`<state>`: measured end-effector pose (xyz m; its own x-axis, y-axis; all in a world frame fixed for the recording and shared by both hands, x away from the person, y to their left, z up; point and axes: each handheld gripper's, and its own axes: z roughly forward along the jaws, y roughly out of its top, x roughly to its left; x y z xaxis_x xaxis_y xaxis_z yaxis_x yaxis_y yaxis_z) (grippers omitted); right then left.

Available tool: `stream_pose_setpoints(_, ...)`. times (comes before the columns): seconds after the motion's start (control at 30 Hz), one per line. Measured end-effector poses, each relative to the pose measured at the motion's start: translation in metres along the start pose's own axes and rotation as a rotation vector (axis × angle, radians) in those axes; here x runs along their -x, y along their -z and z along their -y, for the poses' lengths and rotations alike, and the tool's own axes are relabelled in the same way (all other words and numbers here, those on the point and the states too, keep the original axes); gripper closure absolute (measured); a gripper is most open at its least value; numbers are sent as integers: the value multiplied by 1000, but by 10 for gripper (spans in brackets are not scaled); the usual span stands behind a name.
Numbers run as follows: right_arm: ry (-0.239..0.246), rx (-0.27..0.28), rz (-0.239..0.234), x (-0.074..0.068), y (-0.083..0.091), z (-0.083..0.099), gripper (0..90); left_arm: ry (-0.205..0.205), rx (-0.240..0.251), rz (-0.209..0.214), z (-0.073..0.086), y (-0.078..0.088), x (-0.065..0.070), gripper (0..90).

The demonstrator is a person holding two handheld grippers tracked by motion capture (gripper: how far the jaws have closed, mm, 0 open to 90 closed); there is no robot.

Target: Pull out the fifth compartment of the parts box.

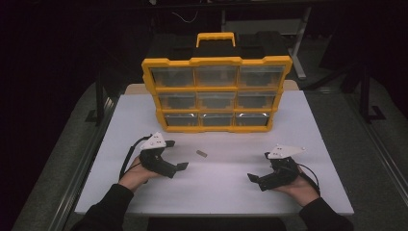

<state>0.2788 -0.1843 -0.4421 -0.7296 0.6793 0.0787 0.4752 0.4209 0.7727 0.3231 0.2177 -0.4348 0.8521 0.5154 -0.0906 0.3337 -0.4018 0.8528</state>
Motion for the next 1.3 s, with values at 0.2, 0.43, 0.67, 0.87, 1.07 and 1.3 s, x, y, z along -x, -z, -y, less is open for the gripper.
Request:
stream_pose_setpoints(0.2,0,0,-2,0,0,0,0,-3,-2,2,-2,-3,0,0)
stream_pose_setpoints(0.43,-3,0,-8,0,-1,0,0,-4,1,6,-5,-6,2,0)
stream_pose_setpoints(0.67,-2,-1,-10,-1,-1,0,0,-3,8,13,-7,-11,4,0)
stream_pose_setpoints(0.87,1,-4,-10,-1,-1,0,0,-10,10,15,-8,-15,5,0)
stream_pose_setpoints(1.07,-2,-4,-11,-1,-2,0,0,-14,9,14,-10,-19,6,0)
stream_pose_setpoints(1.3,-2,-3,-16,-1,-2,0,0,-19,18,4,-11,-24,7,0)
